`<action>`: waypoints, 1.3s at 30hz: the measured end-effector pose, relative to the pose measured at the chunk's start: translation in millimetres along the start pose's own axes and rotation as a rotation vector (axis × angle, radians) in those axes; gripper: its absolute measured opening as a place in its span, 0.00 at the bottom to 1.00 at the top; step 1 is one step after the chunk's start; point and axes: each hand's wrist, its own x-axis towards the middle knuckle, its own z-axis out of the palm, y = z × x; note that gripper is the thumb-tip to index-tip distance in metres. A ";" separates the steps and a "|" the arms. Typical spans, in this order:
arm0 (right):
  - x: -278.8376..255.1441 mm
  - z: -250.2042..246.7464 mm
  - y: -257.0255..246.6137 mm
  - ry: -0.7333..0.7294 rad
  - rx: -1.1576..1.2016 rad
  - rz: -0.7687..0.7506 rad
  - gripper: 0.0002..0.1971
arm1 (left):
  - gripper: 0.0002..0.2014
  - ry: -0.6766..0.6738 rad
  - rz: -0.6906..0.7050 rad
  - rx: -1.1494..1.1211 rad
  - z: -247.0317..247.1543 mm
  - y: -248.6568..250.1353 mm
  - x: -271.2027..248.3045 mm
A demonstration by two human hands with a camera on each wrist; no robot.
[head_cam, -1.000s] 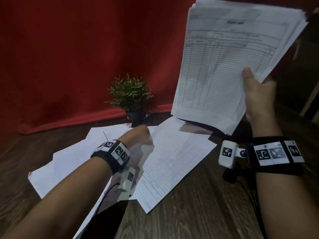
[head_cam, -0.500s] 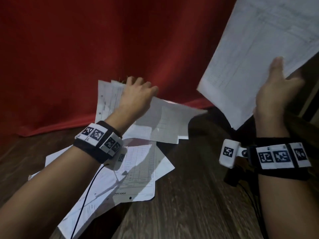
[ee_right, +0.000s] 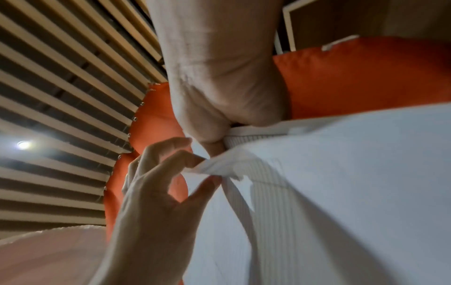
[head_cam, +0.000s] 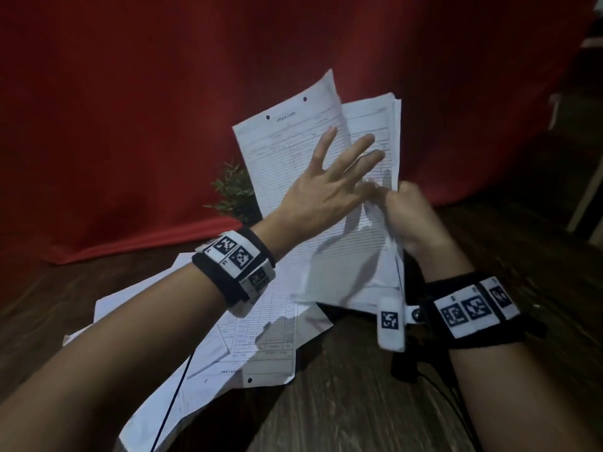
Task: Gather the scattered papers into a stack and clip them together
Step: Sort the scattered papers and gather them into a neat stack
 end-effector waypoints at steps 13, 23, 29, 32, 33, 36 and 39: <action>0.8 17.6 22.9 -0.167 0.290 -0.028 0.22 | 0.05 -0.029 -0.344 -0.456 3.5 3.0 -4.9; -5.1 17.5 27.3 -0.249 0.073 -0.087 0.15 | 0.38 0.306 -1.567 -0.867 -53.8 -27.2 -74.7; -18.9 11.4 26.2 -0.236 0.085 -0.007 0.20 | 0.25 0.252 -1.651 -1.273 -73.4 -28.2 -88.0; -19.8 4.5 22.4 -0.160 0.103 -0.094 0.21 | 0.23 0.307 -1.639 -1.279 -76.1 -33.3 -82.8; -21.4 5.0 19.9 -0.122 0.135 -0.127 0.22 | 0.23 0.327 -1.642 -1.300 -76.2 -34.1 -80.3; -27.1 14.2 19.5 -0.008 0.160 -0.220 0.24 | 0.28 0.307 -1.624 -1.356 -73.7 -30.5 -70.2; -35.3 29.2 22.3 0.038 0.099 -0.262 0.20 | 0.30 0.287 -1.577 -1.371 -72.2 -26.1 -60.4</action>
